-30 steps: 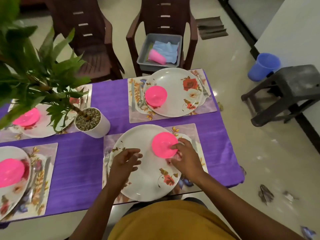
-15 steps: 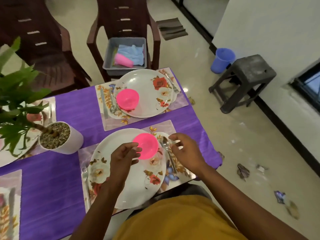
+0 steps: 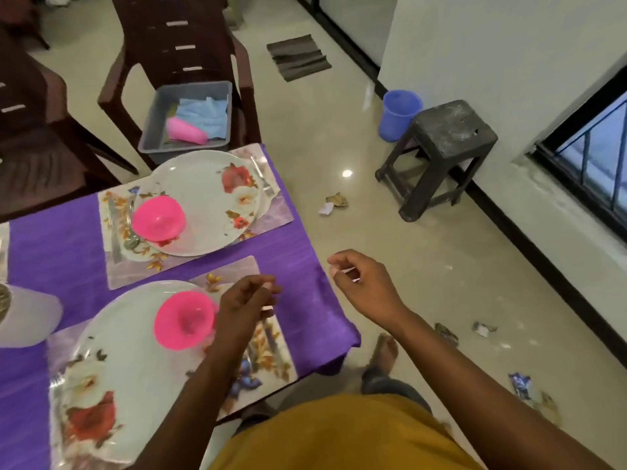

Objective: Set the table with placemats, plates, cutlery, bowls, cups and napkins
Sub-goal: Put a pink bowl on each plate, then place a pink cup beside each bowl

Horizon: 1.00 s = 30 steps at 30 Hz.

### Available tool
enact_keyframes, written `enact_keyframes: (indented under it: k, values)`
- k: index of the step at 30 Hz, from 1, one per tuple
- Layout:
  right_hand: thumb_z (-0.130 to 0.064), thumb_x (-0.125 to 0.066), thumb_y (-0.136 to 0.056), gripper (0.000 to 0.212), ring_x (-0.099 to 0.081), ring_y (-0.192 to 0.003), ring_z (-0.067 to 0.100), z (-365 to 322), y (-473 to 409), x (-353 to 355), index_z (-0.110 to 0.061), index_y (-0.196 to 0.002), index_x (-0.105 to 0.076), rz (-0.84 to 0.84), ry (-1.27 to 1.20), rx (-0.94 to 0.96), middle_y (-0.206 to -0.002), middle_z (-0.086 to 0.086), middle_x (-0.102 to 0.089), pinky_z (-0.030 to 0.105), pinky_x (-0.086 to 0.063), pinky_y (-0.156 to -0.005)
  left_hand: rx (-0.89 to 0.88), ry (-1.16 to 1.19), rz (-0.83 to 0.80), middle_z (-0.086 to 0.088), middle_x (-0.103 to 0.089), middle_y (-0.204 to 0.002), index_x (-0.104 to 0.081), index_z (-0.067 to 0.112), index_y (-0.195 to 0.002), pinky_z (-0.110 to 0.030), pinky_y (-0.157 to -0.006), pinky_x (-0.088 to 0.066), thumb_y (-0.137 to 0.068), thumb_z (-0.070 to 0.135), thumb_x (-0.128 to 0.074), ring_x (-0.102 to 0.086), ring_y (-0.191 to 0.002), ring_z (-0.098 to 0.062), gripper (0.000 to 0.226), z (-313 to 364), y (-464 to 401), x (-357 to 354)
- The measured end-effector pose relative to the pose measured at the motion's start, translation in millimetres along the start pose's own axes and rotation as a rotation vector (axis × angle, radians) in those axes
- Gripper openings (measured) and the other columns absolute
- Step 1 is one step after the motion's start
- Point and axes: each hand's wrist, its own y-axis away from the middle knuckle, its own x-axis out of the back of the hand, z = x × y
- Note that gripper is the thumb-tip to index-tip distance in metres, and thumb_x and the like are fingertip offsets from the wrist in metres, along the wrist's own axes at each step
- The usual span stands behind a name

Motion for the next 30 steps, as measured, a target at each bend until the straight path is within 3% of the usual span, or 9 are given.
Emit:
enact_keyframes:
  k: [7,12,19,30]
  values:
    - [-0.029,-0.062,-0.101,0.019,-0.066,-0.097,-0.001,42.2,-42.4,120.1,-0.026,-0.115,-0.074,-0.137,0.081,0.047,-0.108,-0.016,-0.073,0.011,-0.05,-0.083,0.029,0.034,0.124,-0.011,-0.079,-0.104,-0.072,0.007,-0.117,-0.034,-0.078,-0.059,-0.104,0.014,-0.06,-0.074,-0.093,-0.019,0.019,6.3,0.9,-117.9]
    - [-0.027,-0.063,-0.099,0.017,-0.065,-0.095,-0.005,58.6,-58.5,171.1,-0.025,-0.11,-0.076,-0.169,0.078,0.061,-0.103,-0.018,-0.073,0.005,-0.046,-0.079,0.075,0.055,0.144,-0.006,-0.078,-0.097,-0.071,0.011,-0.114,-0.023,-0.067,-0.059,-0.105,0.009,-0.056,-0.071,-0.081,-0.014,0.017,12.2,-3.2,-184.2]
    - [-0.024,-0.066,-0.097,0.012,-0.066,-0.09,-0.003,66.8,-80.2,212.2,-0.024,-0.101,-0.077,-0.149,0.037,0.053,-0.095,-0.017,-0.074,0.008,-0.047,-0.076,0.078,0.027,0.105,-0.005,-0.08,-0.1,-0.073,0.016,-0.11,-0.04,-0.081,-0.057,-0.105,0.014,-0.058,-0.072,-0.089,-0.023,0.016,32.3,-31.3,-240.3]
    - [-0.027,-0.066,-0.098,0.016,-0.066,-0.095,-0.002,62.9,-160.1,243.4,-0.025,-0.112,-0.075,-0.184,0.099,0.06,-0.102,-0.015,-0.074,0.009,-0.049,-0.081,0.042,0.0,0.09,0.0,-0.079,-0.104,-0.071,0.018,-0.117,-0.038,-0.086,-0.061,-0.106,0.022,-0.058,-0.075,-0.097,-0.019,0.017,58.8,-97.0,-276.7]
